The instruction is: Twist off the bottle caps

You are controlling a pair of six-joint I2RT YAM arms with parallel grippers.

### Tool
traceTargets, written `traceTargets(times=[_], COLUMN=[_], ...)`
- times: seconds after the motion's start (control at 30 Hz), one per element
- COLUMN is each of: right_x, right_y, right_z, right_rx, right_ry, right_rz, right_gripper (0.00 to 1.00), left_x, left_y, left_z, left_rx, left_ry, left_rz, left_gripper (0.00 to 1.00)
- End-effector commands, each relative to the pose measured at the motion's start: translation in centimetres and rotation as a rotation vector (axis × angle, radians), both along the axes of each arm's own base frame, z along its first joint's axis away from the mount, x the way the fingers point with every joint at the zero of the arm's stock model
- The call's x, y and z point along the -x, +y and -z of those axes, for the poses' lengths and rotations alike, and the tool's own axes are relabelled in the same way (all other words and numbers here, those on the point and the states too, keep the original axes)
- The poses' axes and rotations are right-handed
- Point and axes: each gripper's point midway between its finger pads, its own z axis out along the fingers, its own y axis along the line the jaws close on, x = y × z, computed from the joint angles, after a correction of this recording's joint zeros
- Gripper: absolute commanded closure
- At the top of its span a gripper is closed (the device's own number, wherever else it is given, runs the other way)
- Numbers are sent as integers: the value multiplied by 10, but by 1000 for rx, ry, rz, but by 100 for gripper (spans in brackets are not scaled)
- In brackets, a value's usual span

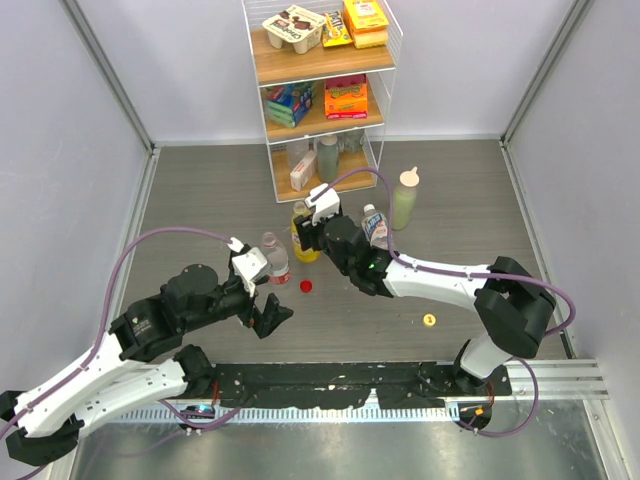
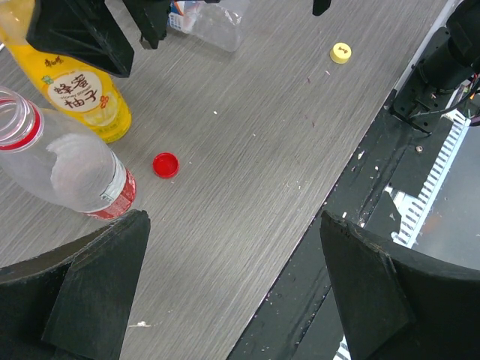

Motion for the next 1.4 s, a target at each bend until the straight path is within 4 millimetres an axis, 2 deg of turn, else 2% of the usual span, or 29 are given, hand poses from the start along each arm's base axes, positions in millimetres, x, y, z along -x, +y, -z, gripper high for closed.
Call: traceTargets(times=[0.0, 0.03, 0.1, 0.23, 0.33, 0.37, 0.4, 0.67, 0.7, 0.73, 0.77, 0.93, 1.1, 1.37], right_x=[4, 4, 6, 11, 13, 13, 14, 23, 26, 29, 32, 48, 53, 62], right_y=[-2, -2, -2, 0, -10, -13, -18, -49, -51, -53, -56, -66, -72, -97], right_z=[-30, -32, -39, -58, -80, -80, -95, -161, -177, -178, -188, -204, -207, -208], right_rx=[-71, -73, -96, -148, -200, -197, -227, -378, -451, -465, -539, -735, -797, -863], right_ry=[-1, 1, 6, 14, 8, 20, 9, 88, 103, 124, 147, 239, 278, 266], right_rz=[11, 10, 8, -12, 23, 36, 57, 180, 184, 192, 199, 209, 222, 269], right_gripper=[32, 25, 19, 16, 15, 14, 14, 11, 11, 11, 11, 11, 11, 10], left_x=[-4, -3, -3, -2, -3, -3, -3, -2, -2, -2, -2, -4, -5, -5], left_y=[-3, -4, -4, -4, -5, -5, -5, -7, -7, -7, -7, -6, -9, -13], left_z=[-4, -4, -4, -4, -3, -3, -2, 0, 0, 0, 0, 5, 10, 18], left_rx=[19, 18, 17, 18, 17, 16, 14, 8, 8, 7, 5, -13, -34, -58], left_ry=[-18, -17, -15, -13, -12, -12, -9, 4, 4, 3, 5, 12, 28, 51], left_rz=[-4, -1, 0, 3, 3, 3, 4, 9, 9, 8, 8, -2, 1, 20], left_gripper=[0, 0, 0, 0, 0, 1, 0, 0, 0, 0, 0, 0, 0, 0])
